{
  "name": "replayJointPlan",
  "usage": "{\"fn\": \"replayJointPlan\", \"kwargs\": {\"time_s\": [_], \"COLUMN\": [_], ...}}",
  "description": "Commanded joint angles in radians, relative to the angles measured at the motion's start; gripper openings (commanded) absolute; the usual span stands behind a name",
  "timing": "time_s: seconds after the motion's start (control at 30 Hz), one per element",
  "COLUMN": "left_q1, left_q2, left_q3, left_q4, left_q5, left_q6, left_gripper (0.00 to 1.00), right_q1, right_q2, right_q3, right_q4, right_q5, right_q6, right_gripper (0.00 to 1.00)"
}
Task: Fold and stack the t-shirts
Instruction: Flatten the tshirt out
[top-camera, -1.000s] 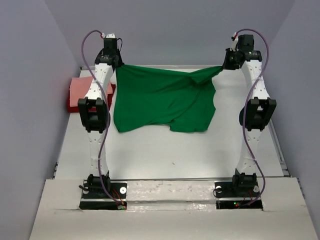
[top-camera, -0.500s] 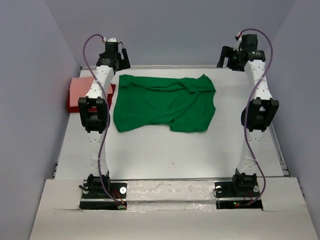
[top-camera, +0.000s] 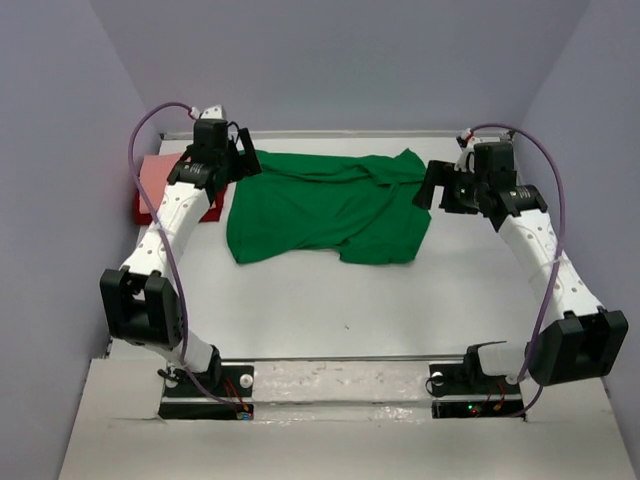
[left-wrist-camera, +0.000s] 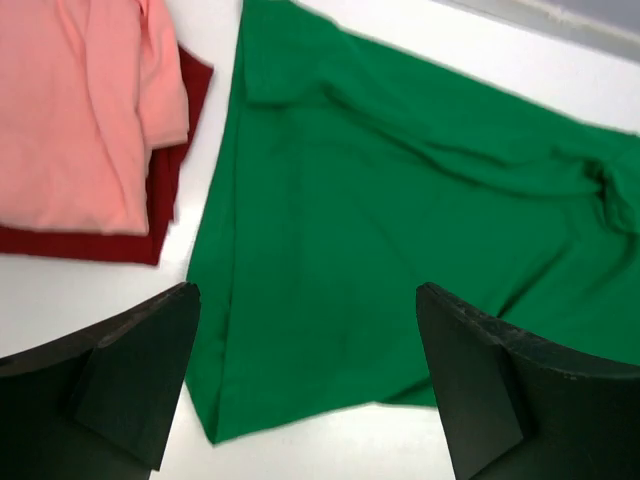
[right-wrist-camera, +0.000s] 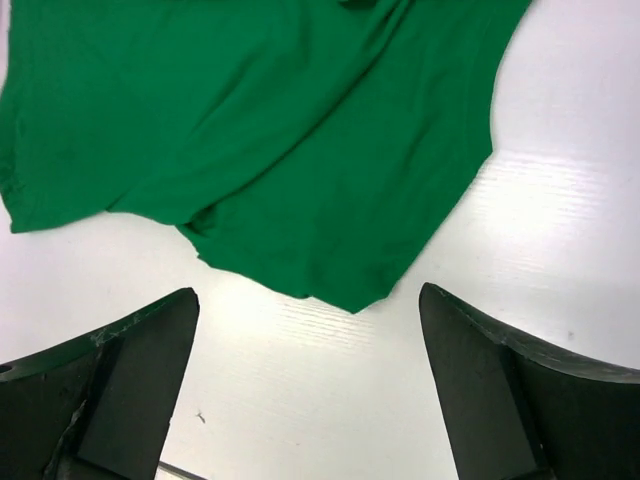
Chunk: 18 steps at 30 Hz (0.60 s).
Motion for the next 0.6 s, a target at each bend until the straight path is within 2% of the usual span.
{"fn": "replayJointPlan", "kwargs": {"time_s": [0.0,0.13,0.23,0.27,0.37,0.57], "left_q1": [-0.008,-0.008,-0.005,-0.002,0.002,0.022], "left_q2": [-0.101,-0.189,-0.177,-0.157,-0.135,-0.106], "left_q3": [-0.178,-0.303,-0.365,-0.371,-0.38,-0.36], "left_q4": [-0.026,-0.038,-0.036,-0.039,-0.026,-0.046], "left_q5": [0.043,0.047,0.078,0.14,0.194,0.213], "left_q6": [-0.04,-0.037,-0.045,-0.046,-0.065,-0.079], "left_gripper": [0.99,0.98,0.97,0.97,0.96,0.96], "right_q1": [-0.017,-0.017,-0.017,-0.017,-0.017,-0.049], "right_q2": [-0.102,-0.137,-0.137,-0.134,-0.097,-0.119], "right_q3": [-0.174,-0.298,-0.369,-0.389,-0.397,-0.45], "right_q4": [0.081,0.133,0.215,0.231,0.237,0.257], "right_q5": [-0.088,-0.22,-0.319,-0.335,-0.315,-0.301], "right_q6": [0.086,0.143,0.207,0.241,0.279,0.382], "right_gripper": [0.99,0.99,0.99,1.0,1.0,1.0]}}
